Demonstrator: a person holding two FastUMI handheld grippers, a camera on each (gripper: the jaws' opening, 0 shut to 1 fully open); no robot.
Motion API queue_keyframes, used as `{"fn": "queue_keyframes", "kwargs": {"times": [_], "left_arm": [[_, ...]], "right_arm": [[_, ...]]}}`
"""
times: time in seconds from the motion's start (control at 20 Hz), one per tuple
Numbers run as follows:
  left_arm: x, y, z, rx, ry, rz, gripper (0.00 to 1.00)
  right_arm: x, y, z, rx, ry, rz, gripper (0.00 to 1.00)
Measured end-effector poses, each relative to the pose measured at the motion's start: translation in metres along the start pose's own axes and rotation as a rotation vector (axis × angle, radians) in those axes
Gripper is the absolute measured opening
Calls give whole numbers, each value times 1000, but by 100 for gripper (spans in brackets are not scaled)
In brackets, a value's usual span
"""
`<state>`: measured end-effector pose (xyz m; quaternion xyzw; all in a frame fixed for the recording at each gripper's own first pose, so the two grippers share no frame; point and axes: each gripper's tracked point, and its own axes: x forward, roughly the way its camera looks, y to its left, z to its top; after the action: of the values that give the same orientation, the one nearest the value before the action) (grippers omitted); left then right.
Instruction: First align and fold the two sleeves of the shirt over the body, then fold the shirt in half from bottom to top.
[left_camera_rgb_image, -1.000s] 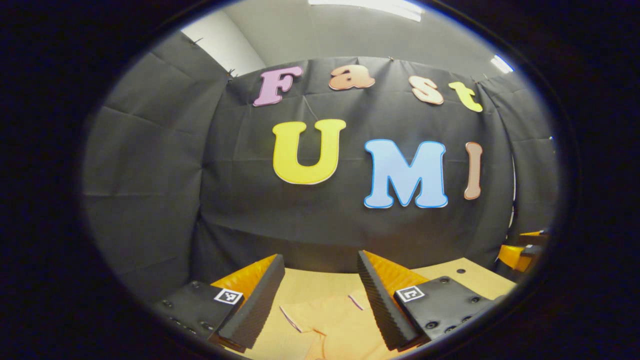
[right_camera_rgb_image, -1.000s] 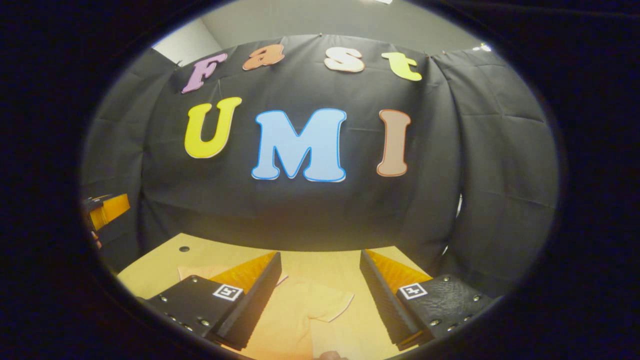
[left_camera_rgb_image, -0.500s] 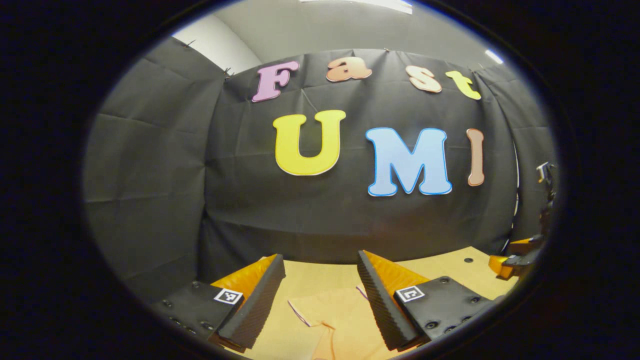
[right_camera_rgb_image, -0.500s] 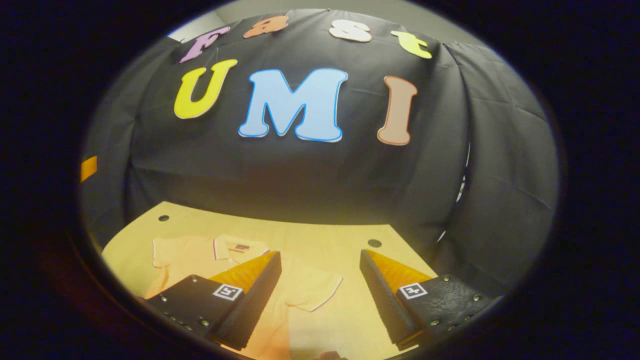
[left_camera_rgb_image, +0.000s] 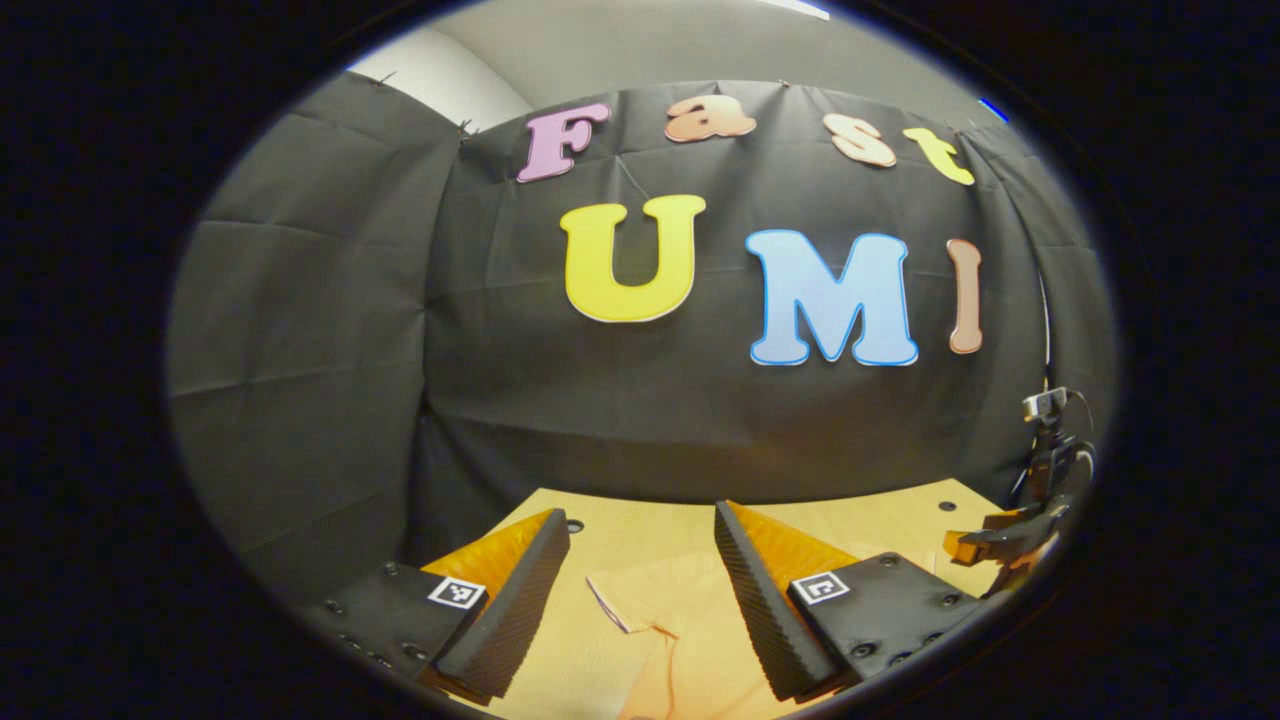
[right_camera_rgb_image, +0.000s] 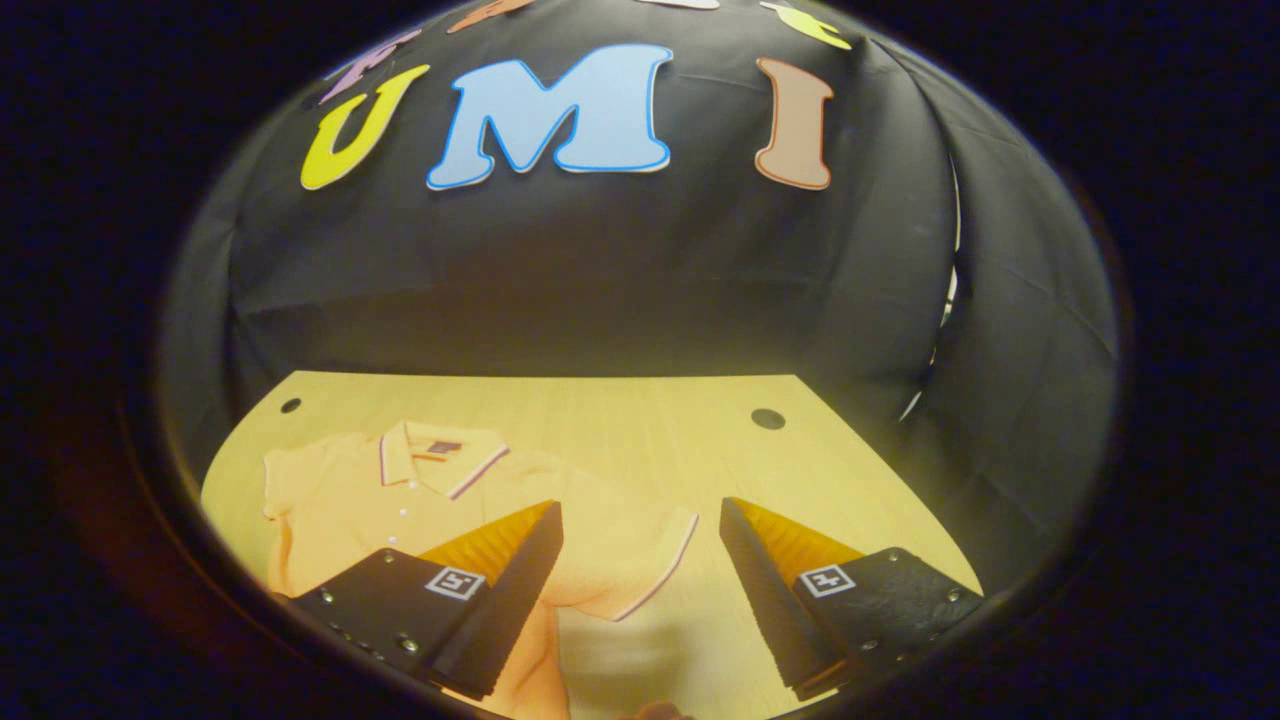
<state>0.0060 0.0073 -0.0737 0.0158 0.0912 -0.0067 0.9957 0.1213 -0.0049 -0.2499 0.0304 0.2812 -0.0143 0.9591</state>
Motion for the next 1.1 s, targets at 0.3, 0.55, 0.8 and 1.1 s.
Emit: {"fn": "queue_keyframes", "kwargs": {"times": [0.3, 0.55, 0.8, 1.1], "left_arm": [[2, -7, -13, -26, 23, 16, 94], [5, -14, -22, -43, 43, 25, 95], [9, -14, -26, -35, 39, 13, 94], [4, -11, -32, -53, 47, 17, 96]], "right_arm": [[48, -12, -29, 40, 105, -21, 98], [75, -18, -54, 100, 213, -44, 98], [91, -18, -77, 114, 294, -50, 98], [91, -15, -87, 137, 339, -29, 97]]}}
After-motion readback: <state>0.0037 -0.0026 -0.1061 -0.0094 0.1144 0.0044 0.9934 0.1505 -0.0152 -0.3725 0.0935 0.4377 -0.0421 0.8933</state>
